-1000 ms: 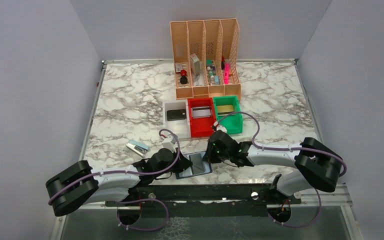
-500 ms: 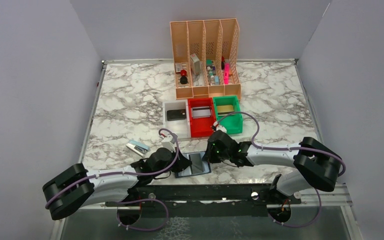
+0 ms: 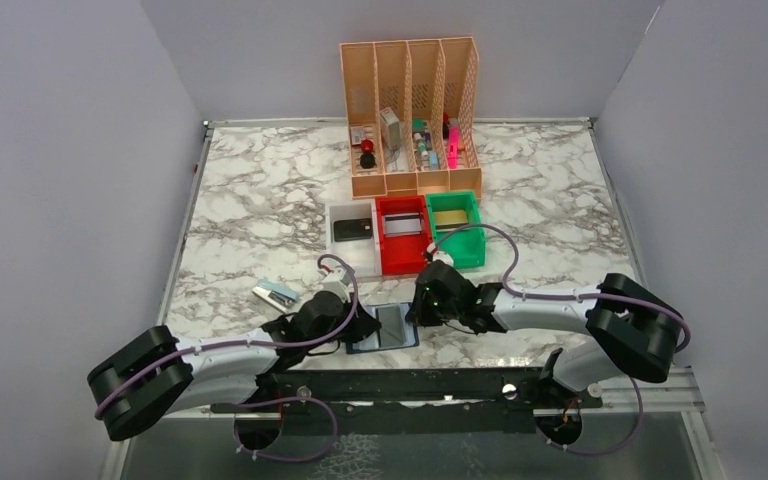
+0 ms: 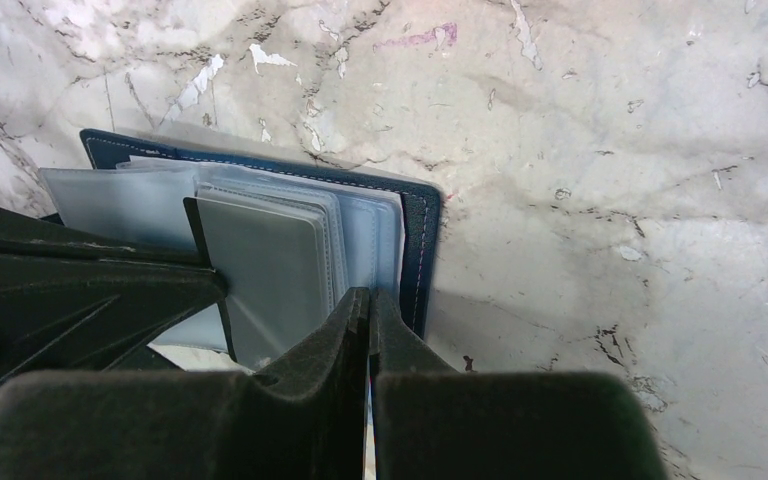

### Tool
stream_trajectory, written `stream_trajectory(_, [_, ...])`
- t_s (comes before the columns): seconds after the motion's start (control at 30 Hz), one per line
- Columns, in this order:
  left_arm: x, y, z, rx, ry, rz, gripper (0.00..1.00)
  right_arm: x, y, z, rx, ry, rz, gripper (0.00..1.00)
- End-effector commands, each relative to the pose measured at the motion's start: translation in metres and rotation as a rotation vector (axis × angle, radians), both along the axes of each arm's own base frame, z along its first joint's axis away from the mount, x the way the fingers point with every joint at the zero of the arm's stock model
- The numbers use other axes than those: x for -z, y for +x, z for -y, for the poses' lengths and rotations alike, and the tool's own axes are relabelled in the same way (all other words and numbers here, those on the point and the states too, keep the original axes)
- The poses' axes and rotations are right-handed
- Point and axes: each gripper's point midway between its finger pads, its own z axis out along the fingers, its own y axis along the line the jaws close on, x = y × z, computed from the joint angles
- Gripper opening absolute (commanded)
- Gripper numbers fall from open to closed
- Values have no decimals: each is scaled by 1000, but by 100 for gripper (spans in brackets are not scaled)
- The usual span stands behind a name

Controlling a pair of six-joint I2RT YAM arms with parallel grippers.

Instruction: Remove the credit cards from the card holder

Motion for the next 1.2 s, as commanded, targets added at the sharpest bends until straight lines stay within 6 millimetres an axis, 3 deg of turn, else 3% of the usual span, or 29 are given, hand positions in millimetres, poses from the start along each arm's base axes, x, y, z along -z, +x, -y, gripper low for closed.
stream_trajectory(0.0, [15, -2, -10, 8, 86, -16, 0, 18, -4, 23, 27, -107, -17, 8])
stream_trajectory(0.27, [12, -3, -5, 40, 80, -8, 0, -21, -8, -4, -100, 66, 59, 14])
stream_trajectory(0.43, [13, -3, -4, 44, 84, -12, 0, -32, -11, -16, -154, 106, 81, 21])
stream_trajectory(0.63, [12, -3, -3, 50, 83, -11, 0, -18, -10, -30, -172, 65, 54, 25])
stream_trajectory(0.8, [13, -3, -4, 46, 90, -10, 0, 14, 0, 1, -41, -141, 9, 24])
stream_trajectory(0.87, [14, -1, -6, 21, 93, -18, 6, 21, -2, 9, -24, -181, -1, 21])
stream_trajectory(1.0, [9, 0, -3, 19, 64, -13, 12, 20, -7, 1, -76, -131, 3, 9])
stream_trajectory(1.17, [0, -1, 3, 36, 20, 0, 0, 25, -9, -3, -93, -129, -19, 4])
